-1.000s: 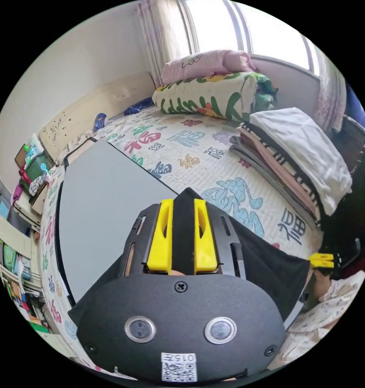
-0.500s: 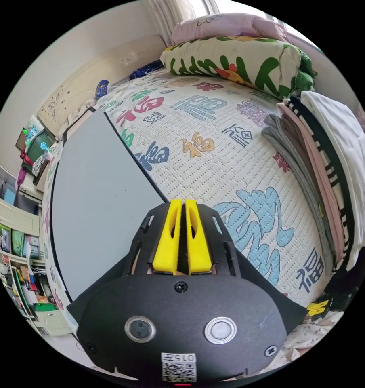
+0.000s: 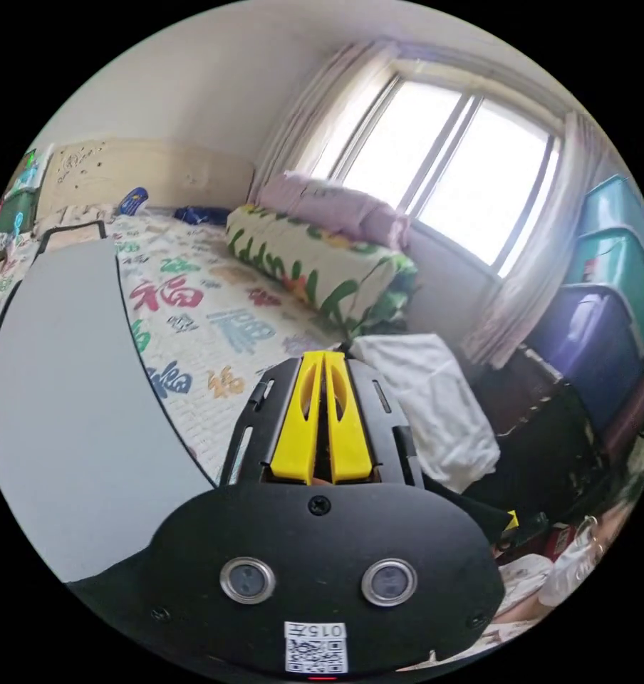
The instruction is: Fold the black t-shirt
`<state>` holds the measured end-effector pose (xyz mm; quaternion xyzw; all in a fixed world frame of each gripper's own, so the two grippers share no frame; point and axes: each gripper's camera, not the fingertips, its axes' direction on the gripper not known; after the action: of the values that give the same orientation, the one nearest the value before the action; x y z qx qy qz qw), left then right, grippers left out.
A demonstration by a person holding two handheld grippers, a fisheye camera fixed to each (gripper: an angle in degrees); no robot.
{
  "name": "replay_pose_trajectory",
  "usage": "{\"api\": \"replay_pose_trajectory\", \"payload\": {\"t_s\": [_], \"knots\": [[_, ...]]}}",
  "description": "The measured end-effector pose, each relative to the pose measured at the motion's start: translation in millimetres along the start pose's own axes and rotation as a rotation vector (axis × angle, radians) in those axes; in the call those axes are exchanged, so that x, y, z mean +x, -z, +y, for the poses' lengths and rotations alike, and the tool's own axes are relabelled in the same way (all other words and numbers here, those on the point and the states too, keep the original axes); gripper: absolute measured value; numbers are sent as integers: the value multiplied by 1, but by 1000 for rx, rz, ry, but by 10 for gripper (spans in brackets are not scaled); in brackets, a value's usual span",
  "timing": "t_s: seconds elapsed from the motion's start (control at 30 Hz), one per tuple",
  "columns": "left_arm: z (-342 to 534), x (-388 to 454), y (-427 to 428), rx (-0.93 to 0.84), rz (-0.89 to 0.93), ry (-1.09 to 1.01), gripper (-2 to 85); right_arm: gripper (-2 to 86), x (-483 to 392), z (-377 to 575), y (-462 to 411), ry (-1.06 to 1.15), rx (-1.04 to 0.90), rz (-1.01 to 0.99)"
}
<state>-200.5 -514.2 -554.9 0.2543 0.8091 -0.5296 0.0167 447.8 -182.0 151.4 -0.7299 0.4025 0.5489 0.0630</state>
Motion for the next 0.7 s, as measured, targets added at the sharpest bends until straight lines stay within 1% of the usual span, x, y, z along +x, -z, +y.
{"api": "replay_pose_trajectory", "payload": {"t_s": [0.07, 0.13, 0.2, 0.27, 0.3, 0.33, 0.4, 0.5, 0.6, 0.7], "knots": [[0, -12, 47, 54, 26, -4, -8, -5, -18, -13, 6, 29, 36, -67], [5, -28, 83, 42, 14, -13, -6, -6, -39, -18, 5, 65, 50, -112], [14, -42, 100, -114, -80, -62, 1, -6, -54, -11, 1, 62, 50, -113], [24, -46, 101, -217, -121, -99, 20, -6, -52, 2, -1, 10, 41, -137], [30, -44, 98, -270, -106, -130, 44, -6, -48, 11, -2, -30, 23, -152], [33, -42, 95, -295, -89, -146, 51, -6, -46, 15, -2, -48, 13, -157], [38, -29, 72, -377, -3, -194, 70, -5, -42, 28, -4, -103, -46, -159], [35, -11, 30, -436, 108, -191, 92, -5, -44, 36, 1, -94, -107, -129], [31, -2, -14, -471, 113, -94, 120, -5, -46, 40, 6, -59, -139, -84], [29, -2, -46, -507, 95, -51, 131, -5, -35, 47, 12, -72, -150, -79]]}}
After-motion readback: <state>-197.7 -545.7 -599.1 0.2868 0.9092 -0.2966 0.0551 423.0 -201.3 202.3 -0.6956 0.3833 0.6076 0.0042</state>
